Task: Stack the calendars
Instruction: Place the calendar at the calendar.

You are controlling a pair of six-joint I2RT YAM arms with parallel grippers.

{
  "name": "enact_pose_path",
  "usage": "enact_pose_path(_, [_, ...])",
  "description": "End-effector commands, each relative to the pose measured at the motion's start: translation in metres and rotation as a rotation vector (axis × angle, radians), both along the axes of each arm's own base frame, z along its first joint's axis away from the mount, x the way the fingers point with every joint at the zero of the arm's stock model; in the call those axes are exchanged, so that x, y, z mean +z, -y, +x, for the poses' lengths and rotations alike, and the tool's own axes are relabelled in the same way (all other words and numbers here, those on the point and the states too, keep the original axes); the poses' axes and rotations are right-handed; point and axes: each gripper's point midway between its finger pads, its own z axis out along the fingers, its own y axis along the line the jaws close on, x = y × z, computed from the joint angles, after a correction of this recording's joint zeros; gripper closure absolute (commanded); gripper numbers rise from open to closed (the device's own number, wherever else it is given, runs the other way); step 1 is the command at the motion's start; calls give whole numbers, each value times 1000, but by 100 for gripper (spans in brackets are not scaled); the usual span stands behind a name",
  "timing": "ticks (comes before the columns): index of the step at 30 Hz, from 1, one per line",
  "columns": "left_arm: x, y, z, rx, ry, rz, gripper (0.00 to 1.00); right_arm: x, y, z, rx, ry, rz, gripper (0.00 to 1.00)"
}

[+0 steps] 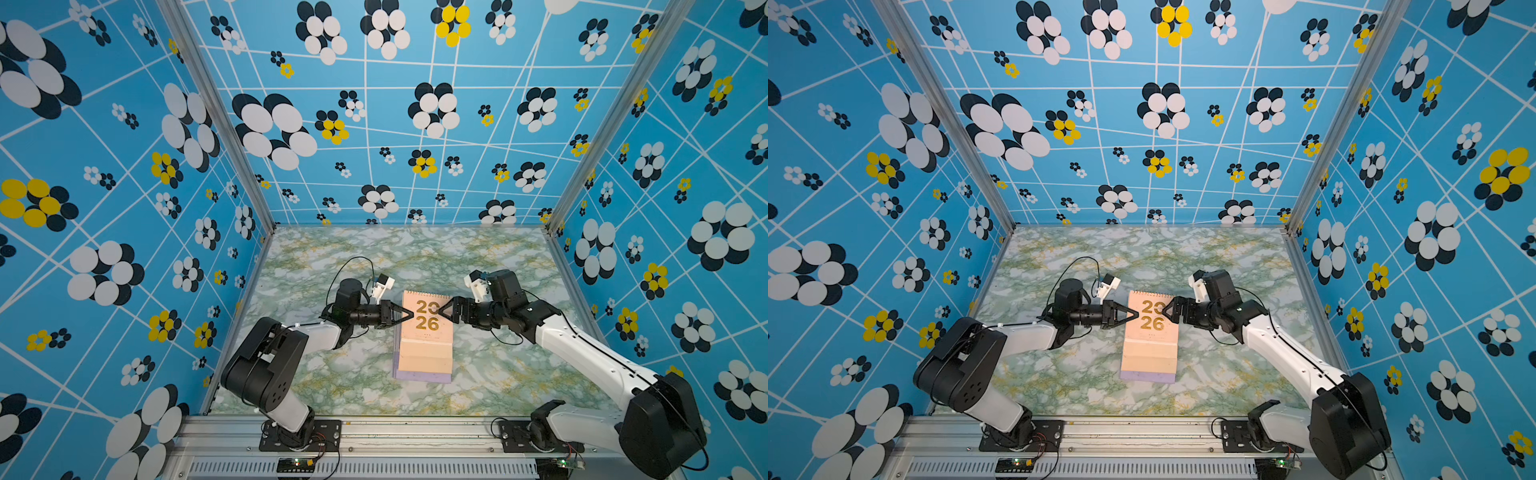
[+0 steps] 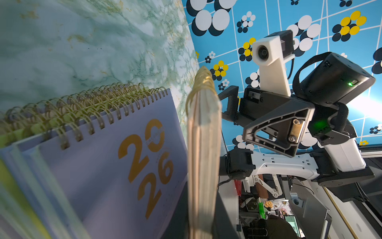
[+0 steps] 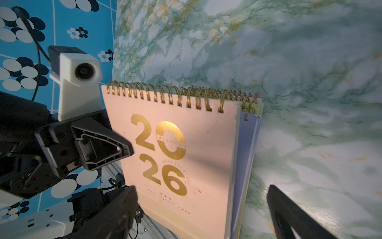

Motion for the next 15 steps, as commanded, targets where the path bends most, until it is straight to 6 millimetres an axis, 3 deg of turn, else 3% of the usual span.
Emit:
enact_pose_path(1, [9,2,-5,-33,40,-44,100,-2,0,3,-31,8,-8,1])
enact_pose_path(15, [-8,-2,-13,-36,10,-4,100,-20,-10,-2,-28,-28,-41,1])
